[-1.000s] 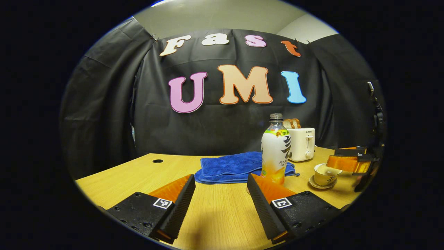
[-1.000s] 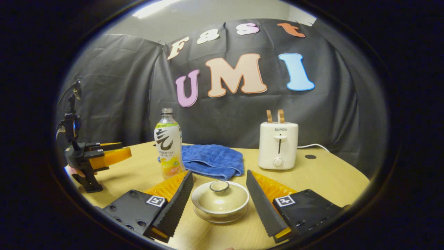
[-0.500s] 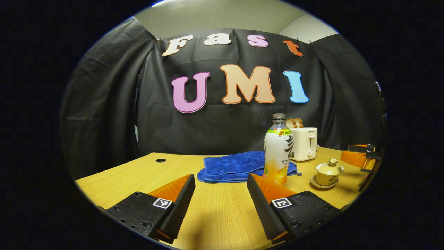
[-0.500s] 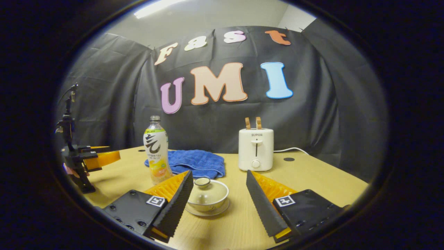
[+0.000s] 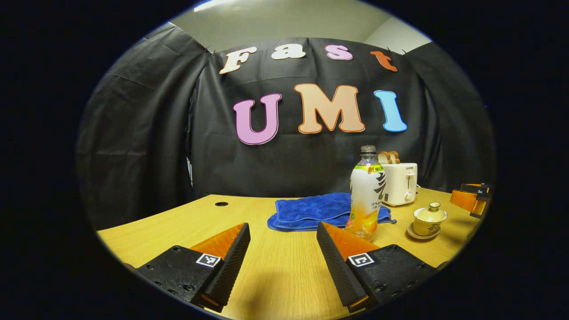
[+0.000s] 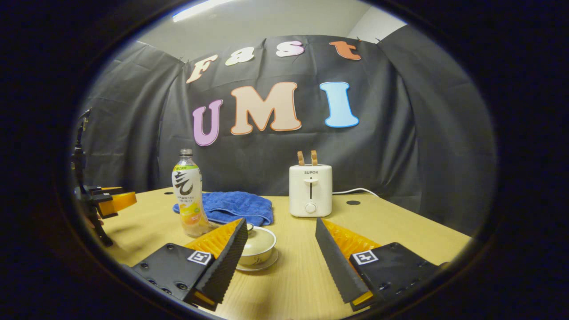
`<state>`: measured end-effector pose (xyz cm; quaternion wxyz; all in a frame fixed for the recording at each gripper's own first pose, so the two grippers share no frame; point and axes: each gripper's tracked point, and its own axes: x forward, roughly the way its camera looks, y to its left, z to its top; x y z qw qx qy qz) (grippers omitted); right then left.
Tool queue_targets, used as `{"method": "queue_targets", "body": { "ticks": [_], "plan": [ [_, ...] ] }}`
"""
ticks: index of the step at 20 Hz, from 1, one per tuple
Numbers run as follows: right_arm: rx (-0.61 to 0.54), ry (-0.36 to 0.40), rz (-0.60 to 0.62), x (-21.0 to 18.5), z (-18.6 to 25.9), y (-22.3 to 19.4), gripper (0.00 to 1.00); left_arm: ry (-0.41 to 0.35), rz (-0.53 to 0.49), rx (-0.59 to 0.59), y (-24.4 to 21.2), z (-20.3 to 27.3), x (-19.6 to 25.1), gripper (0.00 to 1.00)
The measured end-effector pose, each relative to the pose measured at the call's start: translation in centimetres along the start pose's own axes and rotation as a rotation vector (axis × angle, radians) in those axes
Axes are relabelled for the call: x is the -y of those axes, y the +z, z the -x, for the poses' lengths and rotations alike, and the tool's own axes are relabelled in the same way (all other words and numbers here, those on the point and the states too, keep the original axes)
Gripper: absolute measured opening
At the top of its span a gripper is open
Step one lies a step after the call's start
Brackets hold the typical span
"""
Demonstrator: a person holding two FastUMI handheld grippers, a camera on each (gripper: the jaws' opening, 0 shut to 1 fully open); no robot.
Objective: Open the teacup lid with one hand, grasp the water bottle and pour water into the teacup with the other hand; after pouring, place the water bottle on the coaster and then close the teacup lid.
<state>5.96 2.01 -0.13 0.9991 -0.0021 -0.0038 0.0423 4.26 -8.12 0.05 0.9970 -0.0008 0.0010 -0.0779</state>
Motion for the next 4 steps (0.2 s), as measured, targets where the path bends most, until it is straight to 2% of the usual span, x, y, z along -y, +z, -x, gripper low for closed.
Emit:
{"method": "queue_targets", "body": {
  "ticks": [4],
  "plan": [
    [0.000,0.000,0.000,0.03,0.03,-0.03,1.00,-0.001,-0.001,0.001,-0.02,0.01,0.03,0.88]
  ]
}}
